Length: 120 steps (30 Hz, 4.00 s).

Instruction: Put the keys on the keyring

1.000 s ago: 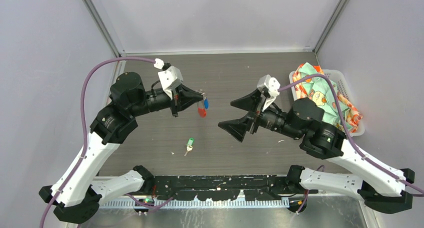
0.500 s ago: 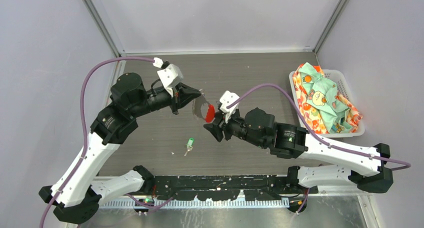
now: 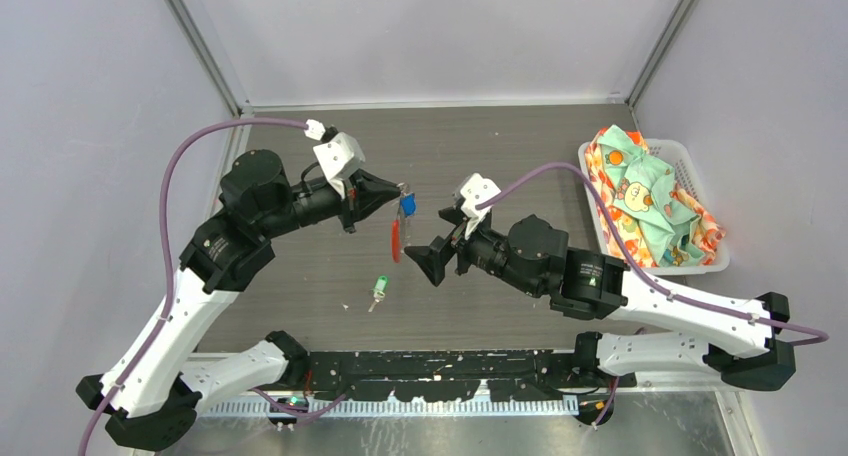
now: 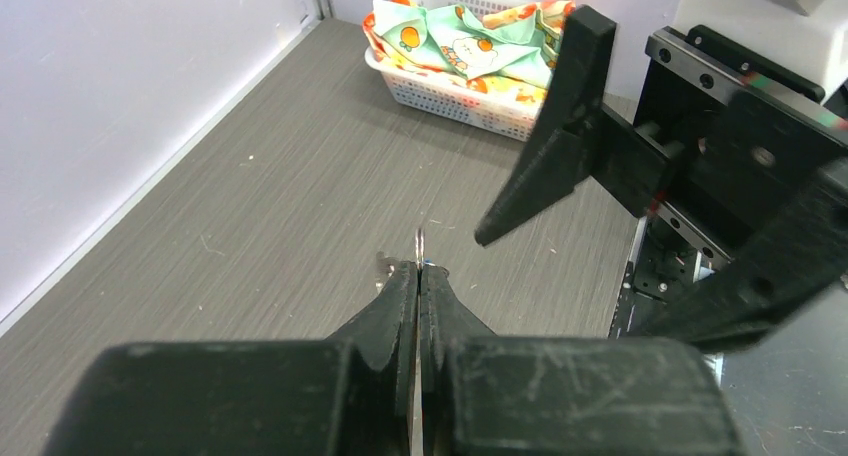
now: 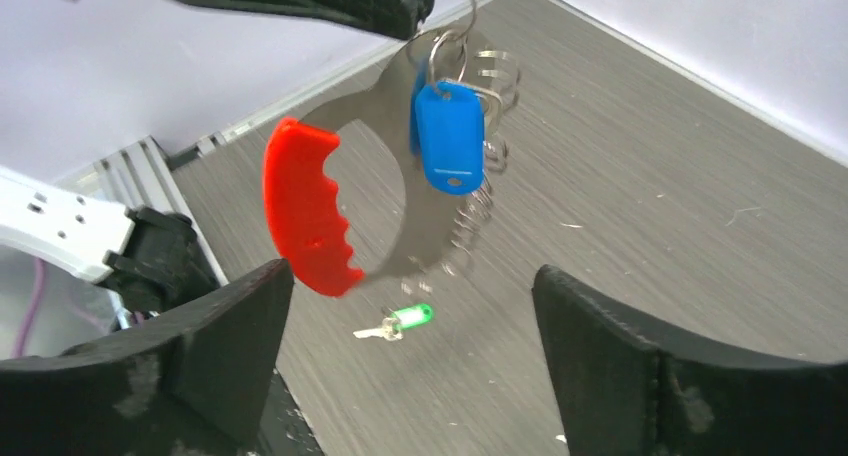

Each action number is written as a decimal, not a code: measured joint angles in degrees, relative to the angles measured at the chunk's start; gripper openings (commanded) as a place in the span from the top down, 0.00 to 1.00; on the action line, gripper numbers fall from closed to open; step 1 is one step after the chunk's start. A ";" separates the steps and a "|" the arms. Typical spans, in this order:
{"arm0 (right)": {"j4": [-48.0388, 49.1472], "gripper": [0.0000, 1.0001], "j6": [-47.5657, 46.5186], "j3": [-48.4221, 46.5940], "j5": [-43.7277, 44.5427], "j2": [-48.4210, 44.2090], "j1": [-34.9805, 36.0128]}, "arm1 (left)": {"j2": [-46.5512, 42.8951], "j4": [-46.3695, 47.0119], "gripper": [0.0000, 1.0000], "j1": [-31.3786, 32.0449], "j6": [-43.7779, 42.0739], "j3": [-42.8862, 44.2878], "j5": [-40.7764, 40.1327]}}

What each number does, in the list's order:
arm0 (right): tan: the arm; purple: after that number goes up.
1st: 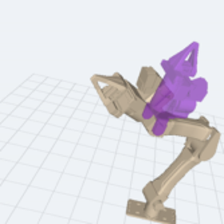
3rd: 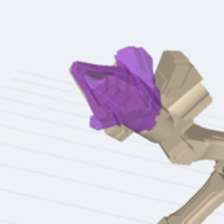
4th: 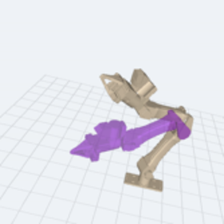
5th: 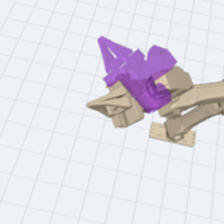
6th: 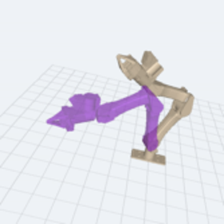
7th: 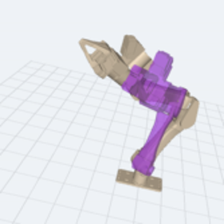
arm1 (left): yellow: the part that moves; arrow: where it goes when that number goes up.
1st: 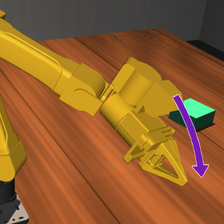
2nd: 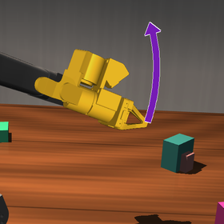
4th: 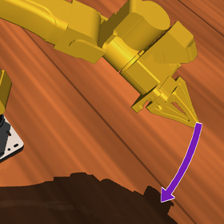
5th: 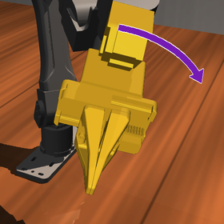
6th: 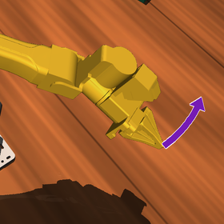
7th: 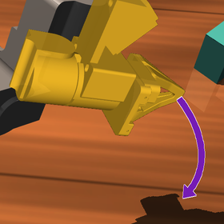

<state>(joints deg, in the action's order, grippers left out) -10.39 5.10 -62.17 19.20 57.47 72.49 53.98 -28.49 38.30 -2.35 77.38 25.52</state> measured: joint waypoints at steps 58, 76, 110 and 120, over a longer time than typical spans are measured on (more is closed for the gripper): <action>-3.41 0.99 27.91 1.88 -10.45 -4.24 -9.92 | -13.97 -3.02 0.00 0.00 -24.22 -11.45 0.44; -6.82 0.99 44.50 -0.72 -28.61 -3.13 -19.41 | -28.09 12.44 0.00 0.09 -90.31 -40.46 10.27; -12.39 0.00 51.84 -5.40 -50.86 3.78 -27.63 | -27.43 13.31 1.00 0.00 -94.90 -37.51 21.20; -27.39 0.00 25.51 -17.51 -42.64 -0.76 -28.68 | -23.58 -5.29 1.00 0.00 -70.20 -23.82 19.58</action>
<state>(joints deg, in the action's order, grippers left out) -37.78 30.61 -79.68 -23.44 56.71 43.81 30.39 -33.78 38.30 -72.55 53.56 45.10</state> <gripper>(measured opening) 0.996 0.204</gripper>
